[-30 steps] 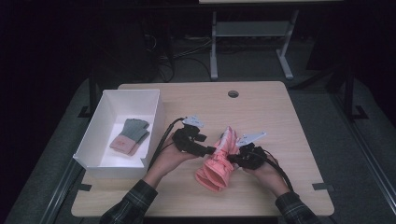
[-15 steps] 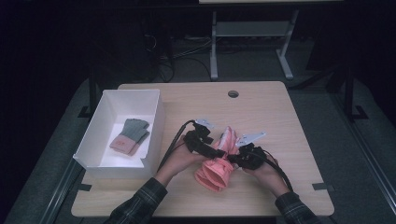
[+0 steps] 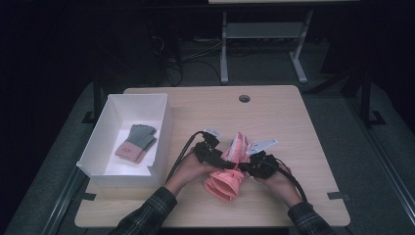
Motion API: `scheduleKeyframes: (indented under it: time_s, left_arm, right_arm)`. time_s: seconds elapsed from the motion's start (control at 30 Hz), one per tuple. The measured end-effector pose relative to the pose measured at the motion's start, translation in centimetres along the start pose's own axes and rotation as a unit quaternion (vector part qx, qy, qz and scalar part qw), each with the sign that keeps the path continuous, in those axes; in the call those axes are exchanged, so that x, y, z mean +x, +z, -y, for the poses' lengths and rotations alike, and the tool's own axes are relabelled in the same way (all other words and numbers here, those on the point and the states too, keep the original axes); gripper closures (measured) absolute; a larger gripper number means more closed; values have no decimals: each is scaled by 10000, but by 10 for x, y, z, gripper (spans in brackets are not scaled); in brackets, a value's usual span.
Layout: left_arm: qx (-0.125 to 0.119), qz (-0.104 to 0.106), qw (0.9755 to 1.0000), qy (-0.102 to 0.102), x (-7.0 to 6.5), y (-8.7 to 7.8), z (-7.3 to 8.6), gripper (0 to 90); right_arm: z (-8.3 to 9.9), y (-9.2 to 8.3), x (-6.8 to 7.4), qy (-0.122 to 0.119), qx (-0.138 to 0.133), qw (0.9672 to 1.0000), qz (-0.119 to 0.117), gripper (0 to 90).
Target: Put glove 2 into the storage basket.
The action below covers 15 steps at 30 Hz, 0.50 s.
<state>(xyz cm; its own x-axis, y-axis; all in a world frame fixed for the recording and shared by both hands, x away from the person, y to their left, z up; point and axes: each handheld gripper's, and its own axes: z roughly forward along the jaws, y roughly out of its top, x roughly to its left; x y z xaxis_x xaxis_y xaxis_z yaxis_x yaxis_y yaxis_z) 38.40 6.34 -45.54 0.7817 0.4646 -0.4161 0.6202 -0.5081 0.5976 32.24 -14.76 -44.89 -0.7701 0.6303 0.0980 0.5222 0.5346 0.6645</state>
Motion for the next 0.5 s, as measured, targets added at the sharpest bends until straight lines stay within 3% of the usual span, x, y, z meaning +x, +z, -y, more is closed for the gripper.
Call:
scheduleKeyframes:
  time_s: [0.2,0.4,0.5]
  left_arm:
    - [122,337,9993,-131,4,8,1,123]
    - [95,387,9992,-50,6,8,2,129]
    - [95,349,9993,-20,5,9,2,133]
  right_arm:
    - [1,0,0,-4,-12,10000,6,900]
    - [2,-3,1,-85,-42,9999,57,900]
    - [7,-11,-3,4,-46,10000,25,900]
